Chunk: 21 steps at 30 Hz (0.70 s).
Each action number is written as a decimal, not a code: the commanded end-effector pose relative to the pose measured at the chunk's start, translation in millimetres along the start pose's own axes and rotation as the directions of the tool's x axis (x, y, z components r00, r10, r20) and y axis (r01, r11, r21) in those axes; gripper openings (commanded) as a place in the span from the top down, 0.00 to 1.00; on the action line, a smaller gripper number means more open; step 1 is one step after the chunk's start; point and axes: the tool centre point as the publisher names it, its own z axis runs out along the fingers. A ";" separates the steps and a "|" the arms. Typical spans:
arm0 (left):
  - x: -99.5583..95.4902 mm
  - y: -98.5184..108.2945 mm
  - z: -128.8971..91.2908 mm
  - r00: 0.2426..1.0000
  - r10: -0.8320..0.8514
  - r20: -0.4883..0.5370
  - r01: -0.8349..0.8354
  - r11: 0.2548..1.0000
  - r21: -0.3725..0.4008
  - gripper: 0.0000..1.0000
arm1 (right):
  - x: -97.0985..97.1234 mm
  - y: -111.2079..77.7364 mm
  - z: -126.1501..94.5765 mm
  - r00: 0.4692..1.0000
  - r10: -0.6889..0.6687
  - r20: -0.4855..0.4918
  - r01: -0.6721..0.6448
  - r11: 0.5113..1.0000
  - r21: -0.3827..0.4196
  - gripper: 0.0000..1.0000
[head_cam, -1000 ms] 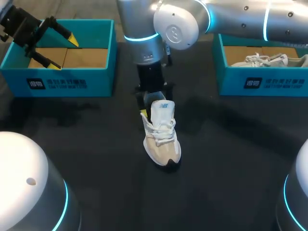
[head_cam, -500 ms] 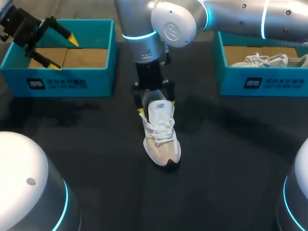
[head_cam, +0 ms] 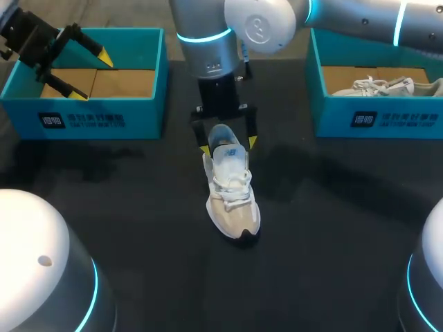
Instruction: Take the shoe out of the shoebox, open the shoe tongue, remove and reinsert the insole, then place the shoe into the shoebox
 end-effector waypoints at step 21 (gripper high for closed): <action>-0.1 0.0 -0.3 1.000 0.000 -0.002 0.000 1.000 0.000 0.00 | 4.2 -50.6 14.8 0.999 -0.036 -0.019 0.036 0.999 0.003 0.61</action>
